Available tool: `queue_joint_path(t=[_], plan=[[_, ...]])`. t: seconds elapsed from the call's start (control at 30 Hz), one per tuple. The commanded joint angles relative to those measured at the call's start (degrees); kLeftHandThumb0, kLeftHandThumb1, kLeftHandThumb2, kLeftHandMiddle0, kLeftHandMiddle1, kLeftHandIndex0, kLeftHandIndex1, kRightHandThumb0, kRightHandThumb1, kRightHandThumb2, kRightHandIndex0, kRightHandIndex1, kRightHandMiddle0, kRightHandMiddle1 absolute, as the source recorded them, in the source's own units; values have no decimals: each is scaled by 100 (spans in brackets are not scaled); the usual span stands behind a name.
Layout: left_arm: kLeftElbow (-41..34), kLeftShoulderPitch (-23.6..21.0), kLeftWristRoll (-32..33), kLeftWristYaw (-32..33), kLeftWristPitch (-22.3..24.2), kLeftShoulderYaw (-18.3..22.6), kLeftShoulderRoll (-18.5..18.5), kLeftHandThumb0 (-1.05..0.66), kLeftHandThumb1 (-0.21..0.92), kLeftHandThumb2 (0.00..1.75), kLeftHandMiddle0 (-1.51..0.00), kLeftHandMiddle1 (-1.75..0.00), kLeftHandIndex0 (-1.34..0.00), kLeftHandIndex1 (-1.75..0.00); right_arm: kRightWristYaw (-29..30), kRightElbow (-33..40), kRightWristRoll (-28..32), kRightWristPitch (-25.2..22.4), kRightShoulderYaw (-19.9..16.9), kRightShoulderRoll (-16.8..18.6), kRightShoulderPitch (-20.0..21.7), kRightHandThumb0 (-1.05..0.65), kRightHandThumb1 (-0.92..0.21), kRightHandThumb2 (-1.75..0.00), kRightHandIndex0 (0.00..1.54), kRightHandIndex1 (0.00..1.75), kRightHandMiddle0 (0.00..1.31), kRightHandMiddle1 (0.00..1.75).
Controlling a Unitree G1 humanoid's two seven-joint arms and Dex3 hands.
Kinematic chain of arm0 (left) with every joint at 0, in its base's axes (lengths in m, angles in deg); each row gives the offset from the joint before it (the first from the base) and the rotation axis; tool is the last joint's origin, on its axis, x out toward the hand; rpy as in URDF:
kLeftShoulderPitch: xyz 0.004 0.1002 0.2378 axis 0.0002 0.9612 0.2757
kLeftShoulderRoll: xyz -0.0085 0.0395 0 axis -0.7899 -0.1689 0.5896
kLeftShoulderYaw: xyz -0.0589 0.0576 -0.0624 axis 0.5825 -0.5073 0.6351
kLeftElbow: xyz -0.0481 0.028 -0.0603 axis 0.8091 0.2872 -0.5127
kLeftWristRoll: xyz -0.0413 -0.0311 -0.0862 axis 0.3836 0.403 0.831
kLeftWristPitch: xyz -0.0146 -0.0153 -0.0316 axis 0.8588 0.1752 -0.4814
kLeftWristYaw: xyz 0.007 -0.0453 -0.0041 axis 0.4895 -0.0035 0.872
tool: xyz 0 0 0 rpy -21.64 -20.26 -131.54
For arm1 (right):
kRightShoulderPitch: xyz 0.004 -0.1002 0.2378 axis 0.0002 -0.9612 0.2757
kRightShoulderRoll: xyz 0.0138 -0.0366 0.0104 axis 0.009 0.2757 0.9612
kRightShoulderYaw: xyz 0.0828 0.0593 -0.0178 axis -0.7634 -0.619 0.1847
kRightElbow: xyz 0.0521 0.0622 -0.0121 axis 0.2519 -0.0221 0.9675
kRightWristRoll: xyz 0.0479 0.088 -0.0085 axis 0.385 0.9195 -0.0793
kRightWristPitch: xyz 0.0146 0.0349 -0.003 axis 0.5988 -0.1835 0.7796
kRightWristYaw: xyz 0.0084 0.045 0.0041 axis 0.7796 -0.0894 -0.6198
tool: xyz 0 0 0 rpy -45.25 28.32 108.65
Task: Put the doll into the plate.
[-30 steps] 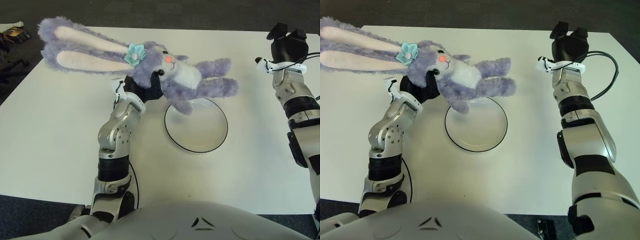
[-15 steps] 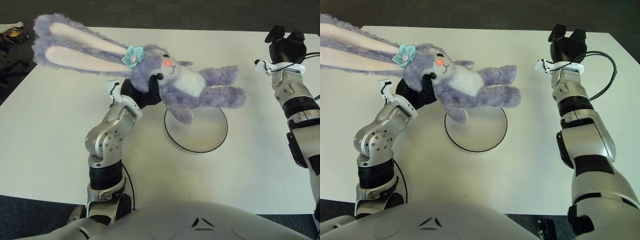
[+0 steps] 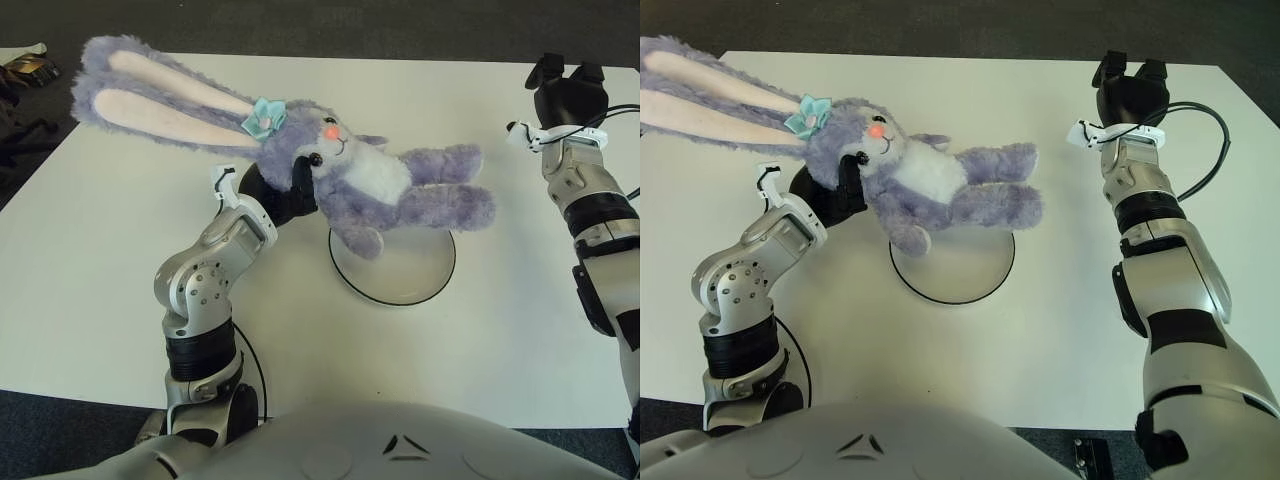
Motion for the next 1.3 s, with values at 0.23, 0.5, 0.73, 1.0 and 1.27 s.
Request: queue_joint_path(t=[0.23, 0.5, 0.73, 1.0, 1.27], plan=[[84, -88, 325, -438, 123, -36, -382, 0, 21, 144, -71, -172, -44, -175, 27, -69, -18, -36, 80, -37, 147, 20, -41, -119, 25, 169, 0, 167], [99, -20, 269, -575, 43, -111, -484, 0, 21, 145, -70, -174, -44, -175, -4, -86, -58, -13, 158, -78, 152, 37, -64, -91, 34, 174, 0, 167], [91, 4, 244, -597, 69, -168, -572, 0, 16, 151, -74, -175, -48, -175, -61, -69, -43, -18, 177, -77, 152, 37, -66, -88, 34, 175, 0, 166], [32, 30, 74, -603, -5, -323, -657, 0, 15, 152, -74, -175, -49, -175, -115, -32, -37, -44, 183, -76, 137, 37, -67, -86, 33, 175, 0, 162], [-23, 74, -64, -697, -32, -493, -758, 0, 16, 151, -74, -174, -49, -175, -285, 8, -32, -57, 194, -85, 128, 37, -70, -83, 32, 175, 0, 161]])
